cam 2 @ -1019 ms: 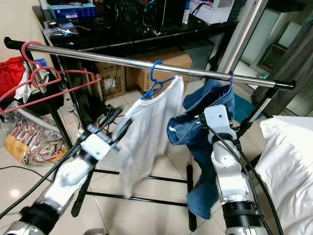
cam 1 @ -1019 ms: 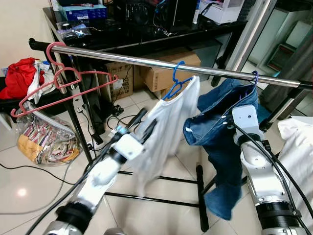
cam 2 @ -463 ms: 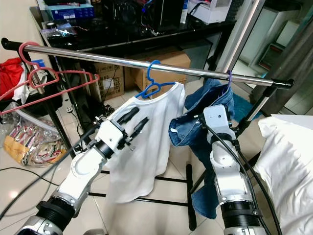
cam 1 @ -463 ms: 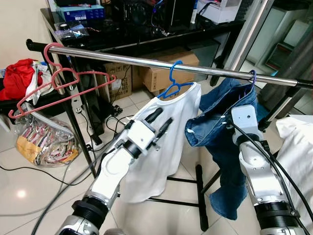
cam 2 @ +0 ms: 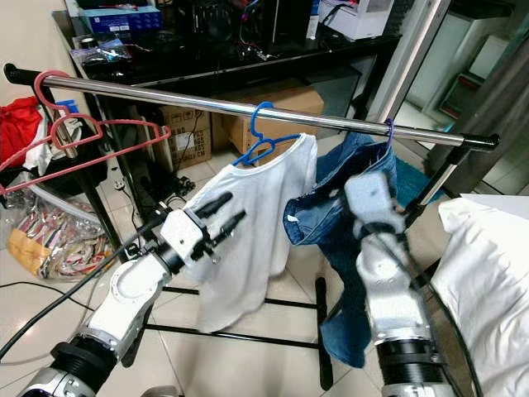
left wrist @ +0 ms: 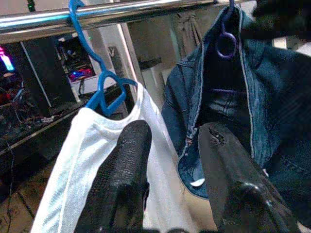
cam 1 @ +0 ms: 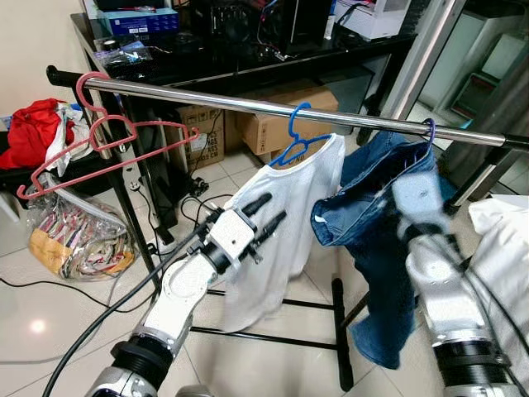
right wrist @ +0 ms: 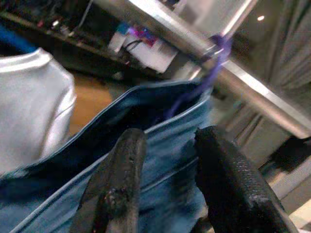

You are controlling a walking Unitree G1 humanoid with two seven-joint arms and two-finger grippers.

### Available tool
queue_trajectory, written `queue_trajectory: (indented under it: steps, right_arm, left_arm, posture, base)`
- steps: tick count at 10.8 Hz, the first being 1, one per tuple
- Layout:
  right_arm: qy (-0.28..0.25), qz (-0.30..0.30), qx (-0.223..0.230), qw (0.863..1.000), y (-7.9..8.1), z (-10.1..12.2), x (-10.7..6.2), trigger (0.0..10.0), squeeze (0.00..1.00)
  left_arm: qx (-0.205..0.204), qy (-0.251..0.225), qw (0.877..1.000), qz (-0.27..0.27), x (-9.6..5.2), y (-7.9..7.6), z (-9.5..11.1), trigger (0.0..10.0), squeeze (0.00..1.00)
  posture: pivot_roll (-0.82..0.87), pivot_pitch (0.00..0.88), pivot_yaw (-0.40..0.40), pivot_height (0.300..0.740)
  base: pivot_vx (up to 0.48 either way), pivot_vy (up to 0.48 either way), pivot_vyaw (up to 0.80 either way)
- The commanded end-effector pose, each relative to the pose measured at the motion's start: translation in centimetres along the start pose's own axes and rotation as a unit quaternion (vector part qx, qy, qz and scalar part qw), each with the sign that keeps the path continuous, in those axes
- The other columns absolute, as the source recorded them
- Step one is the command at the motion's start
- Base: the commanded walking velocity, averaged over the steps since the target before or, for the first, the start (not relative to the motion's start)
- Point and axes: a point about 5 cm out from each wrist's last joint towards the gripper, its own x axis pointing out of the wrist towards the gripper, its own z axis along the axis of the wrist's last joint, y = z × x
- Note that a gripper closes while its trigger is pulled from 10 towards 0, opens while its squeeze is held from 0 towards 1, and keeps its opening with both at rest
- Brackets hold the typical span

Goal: Hang hanger

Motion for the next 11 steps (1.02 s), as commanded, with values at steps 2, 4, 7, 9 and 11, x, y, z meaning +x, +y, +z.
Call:
queue_trajectory:
  steps: [2,4,7,9,11]
  right_arm:
    - [-0.024,-0.056,0.009,0.998,-2.4,1.0,-0.2,10.0,0.0]
    - [0.009,-0.027,0.035,0.999,-1.7,-0.2,-1.2,10.0,0.0]
    - [0.09,0.034,0.157,0.983,0.5,-2.3,-2.0,10.0,0.0]
    - [0.135,0.037,0.184,0.973,0.4,-3.4,-1.6,10.0,0.04]
    - [0.145,0.04,0.181,0.972,0.6,-3.5,-1.5,10.0,0.0]
  left_arm:
    - [0.018,0.014,0.999,-0.034,-0.1,-0.6,-0.5,10.0,0.0]
    - [0.053,0.02,0.996,-0.067,0.0,-1.3,-0.7,10.0,0.0]
    - [0.067,0.021,0.994,-0.085,0.0,-1.8,-0.8,10.0,0.0]
    - [0.072,0.018,0.994,-0.084,0.1,-2.0,-0.8,10.0,0.0]
    - [0.073,0.017,0.994,-0.08,0.0,-2.1,-0.8,10.0,0.0]
  posture:
    - [0.16,0.0,-0.068,0.74]
    - [0.14,0.0,-0.067,0.74]
    - [0.14,0.0,-0.067,0.74]
    - [0.15,0.0,-0.076,0.74]
    - [0.16,0.0,-0.084,0.74]
  base:
    - [0.0,0.0,0.0]
    - [0.0,0.0,0.0]
    - [0.0,0.0,0.0]
    - [0.0,0.0,0.0]
    - [0.0,0.0,0.0]
